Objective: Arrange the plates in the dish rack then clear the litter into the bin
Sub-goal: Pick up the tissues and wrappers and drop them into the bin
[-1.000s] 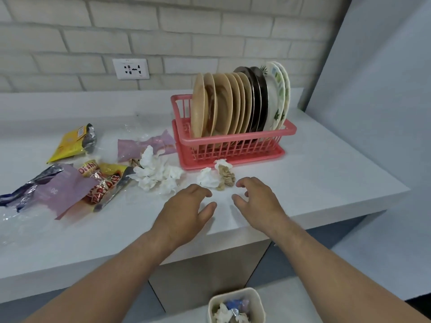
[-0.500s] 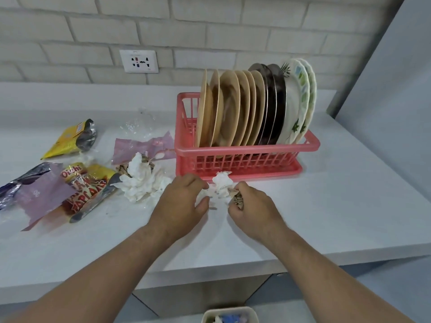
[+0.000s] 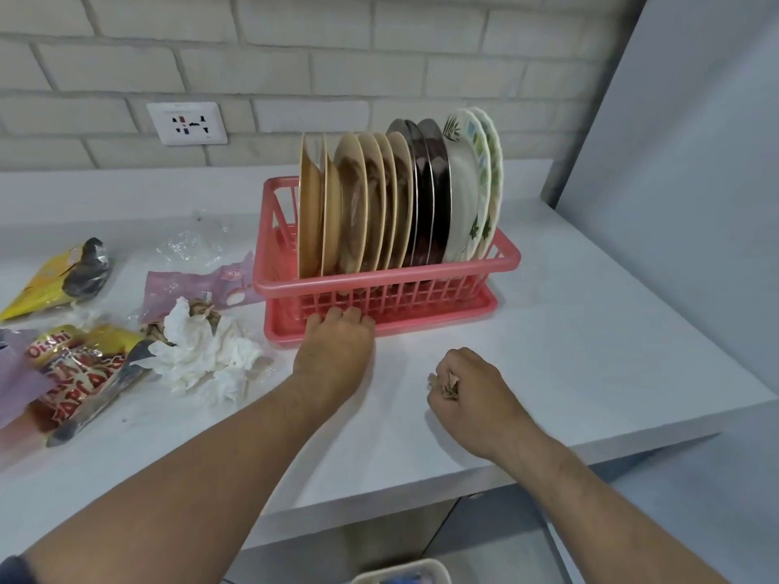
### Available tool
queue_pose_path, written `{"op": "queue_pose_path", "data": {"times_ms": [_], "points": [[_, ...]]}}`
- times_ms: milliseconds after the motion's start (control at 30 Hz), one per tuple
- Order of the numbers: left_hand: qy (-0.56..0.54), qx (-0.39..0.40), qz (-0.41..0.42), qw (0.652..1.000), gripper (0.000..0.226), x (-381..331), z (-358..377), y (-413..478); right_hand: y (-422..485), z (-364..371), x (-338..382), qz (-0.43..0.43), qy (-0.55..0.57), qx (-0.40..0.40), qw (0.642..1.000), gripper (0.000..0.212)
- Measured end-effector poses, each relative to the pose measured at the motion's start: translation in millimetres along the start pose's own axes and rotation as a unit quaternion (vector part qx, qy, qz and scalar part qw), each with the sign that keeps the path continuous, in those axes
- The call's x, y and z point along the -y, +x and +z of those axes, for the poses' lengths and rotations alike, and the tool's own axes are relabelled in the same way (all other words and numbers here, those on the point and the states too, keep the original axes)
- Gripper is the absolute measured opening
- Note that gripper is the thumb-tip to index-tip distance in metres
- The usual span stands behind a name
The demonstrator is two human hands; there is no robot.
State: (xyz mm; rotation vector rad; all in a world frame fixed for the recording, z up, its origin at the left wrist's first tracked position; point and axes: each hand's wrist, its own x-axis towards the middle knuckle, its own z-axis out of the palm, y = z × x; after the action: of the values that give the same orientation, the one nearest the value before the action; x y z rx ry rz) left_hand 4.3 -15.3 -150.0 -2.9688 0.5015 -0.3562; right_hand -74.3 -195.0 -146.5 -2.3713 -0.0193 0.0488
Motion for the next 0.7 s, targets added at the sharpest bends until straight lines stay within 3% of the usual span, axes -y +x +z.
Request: {"op": "queue_pose_path", "data": {"times_ms": [167,267,433,567,700], "points": [[-0.018,0.004,0.03,0.999,0.035,0,2,-1,-5,-2,-1,0.043,0.002,0.009,0.999,0.011],[-0.113,-0.009,0.067,0.991,0.04,1,1,-3,-6,-1,4,0.044,0.014,0.018,0.999,0.016],[-0.358,-0.048,0.019,0.932,0.022,17,-27,-7,-3,8,17,0.044,0.006,0.002,0.999,0.025],[-0.4,0.004,-0.008,0.917,0.026,43,-44,-13,2,23,38,0.041,-0.002,-0.002,0.999,0.029],[-0.438,0.003,-0.013,0.899,0.027,71,-47,-23,8,40,62,0.042,0.004,0.004,0.999,0.029]]}}
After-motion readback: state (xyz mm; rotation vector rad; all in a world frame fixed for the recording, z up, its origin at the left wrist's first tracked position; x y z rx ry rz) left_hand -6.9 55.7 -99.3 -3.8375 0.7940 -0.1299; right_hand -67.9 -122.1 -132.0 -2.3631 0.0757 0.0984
